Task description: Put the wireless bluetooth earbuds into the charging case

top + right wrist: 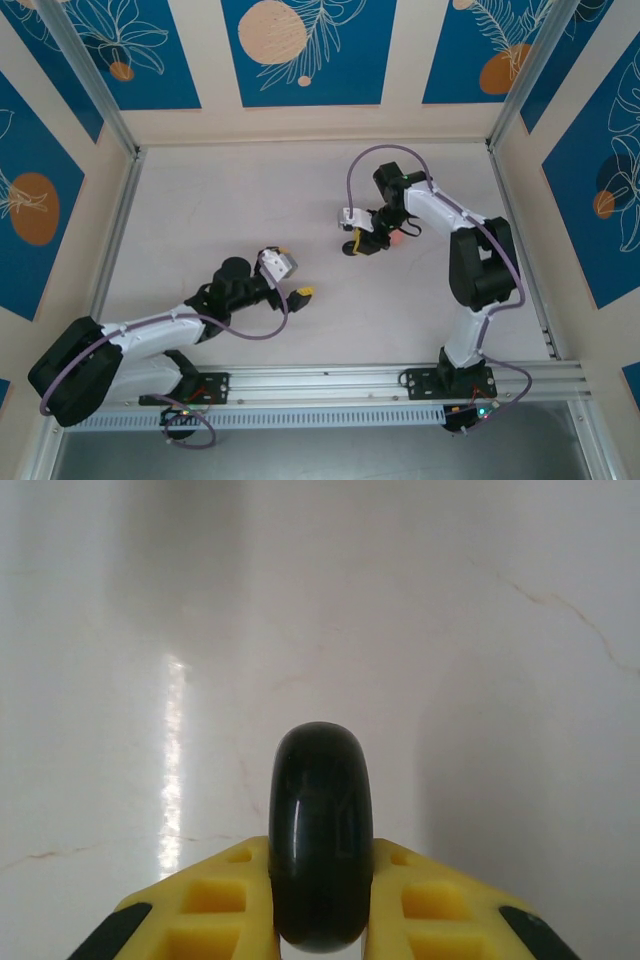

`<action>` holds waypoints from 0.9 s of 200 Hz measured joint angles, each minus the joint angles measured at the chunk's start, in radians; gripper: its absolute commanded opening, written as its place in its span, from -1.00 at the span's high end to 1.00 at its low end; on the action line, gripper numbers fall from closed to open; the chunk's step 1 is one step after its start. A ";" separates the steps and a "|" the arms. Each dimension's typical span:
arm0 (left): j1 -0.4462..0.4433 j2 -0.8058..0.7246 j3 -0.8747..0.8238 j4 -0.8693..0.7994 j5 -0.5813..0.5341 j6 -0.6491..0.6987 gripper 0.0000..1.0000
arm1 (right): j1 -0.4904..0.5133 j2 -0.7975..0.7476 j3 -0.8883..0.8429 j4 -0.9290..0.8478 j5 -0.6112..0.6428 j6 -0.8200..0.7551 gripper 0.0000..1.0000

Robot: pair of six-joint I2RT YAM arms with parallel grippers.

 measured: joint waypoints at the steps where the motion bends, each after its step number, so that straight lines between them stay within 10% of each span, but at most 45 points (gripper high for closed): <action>1: 0.000 0.000 0.000 -0.002 -0.002 0.001 -1.00 | 0.000 0.003 0.002 -0.001 0.000 0.000 0.66; 108: 0.000 0.077 0.001 -0.048 -0.092 0.005 -1.00 | -0.020 0.256 0.188 -0.094 0.021 -0.011 0.62; 180: 0.009 0.132 0.032 -0.040 -0.097 0.003 -1.00 | -0.046 0.285 0.206 -0.108 0.032 -0.011 0.19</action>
